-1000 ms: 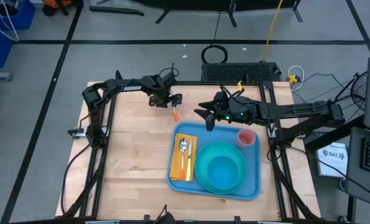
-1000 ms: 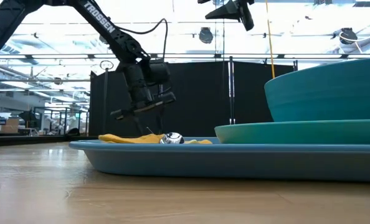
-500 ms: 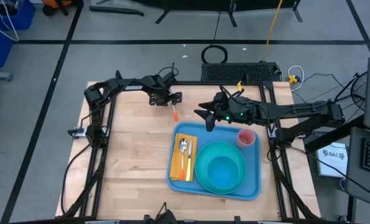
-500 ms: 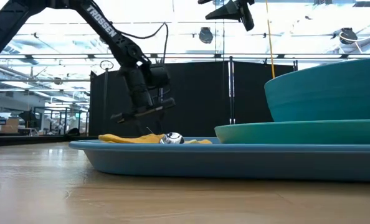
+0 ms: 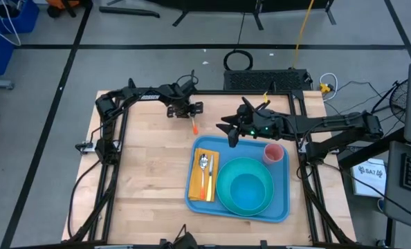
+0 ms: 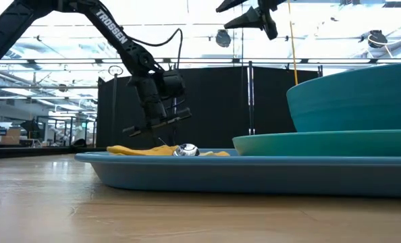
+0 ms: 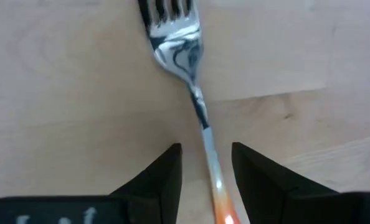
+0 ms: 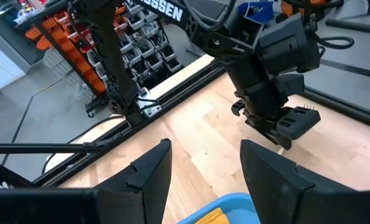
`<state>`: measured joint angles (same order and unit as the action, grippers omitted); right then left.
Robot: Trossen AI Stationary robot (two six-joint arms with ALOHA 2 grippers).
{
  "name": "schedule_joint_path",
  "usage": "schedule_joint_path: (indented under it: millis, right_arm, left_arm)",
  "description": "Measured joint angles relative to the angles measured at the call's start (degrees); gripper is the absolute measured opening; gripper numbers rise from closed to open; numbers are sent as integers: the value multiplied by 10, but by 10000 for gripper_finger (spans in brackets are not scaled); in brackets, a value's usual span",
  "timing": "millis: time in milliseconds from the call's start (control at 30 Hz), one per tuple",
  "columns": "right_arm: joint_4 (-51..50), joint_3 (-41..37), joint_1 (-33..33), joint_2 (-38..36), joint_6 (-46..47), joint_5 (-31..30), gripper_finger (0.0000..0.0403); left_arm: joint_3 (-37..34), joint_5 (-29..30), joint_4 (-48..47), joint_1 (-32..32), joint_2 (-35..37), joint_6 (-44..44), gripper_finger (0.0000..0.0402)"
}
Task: Set up tray
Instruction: Put the orange fork on top of the yellow napkin
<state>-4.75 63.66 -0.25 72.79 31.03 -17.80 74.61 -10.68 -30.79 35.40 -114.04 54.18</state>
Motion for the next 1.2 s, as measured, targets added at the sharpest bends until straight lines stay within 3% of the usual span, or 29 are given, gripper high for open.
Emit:
schedule_joint_path:
  millis: [367, 700, 833, 1100, 1200]
  right_arm:
    - [3, -5, 0, 0, 11, 0, 180]
    - [3, -5, 0, 0, 11, 0, 180]
    - [2, -5, 0, 0, 11, 0, 180]
    - [2, -5, 0, 0, 10, -1, 180]
    - [2, -5, 0, 0, 7, -1, 180]
  left_arm:
    - [0, 20, -5, -3, 0, 2, 166]
    - [3, -1, 0, -4, -29, 3, 94]
    - [11, 20, -13, -12, -34, -8, 73]
    - [56, 8, -70, 0, -40, -76, 15]
    - [62, -4, -66, 4, -42, -89, 13]
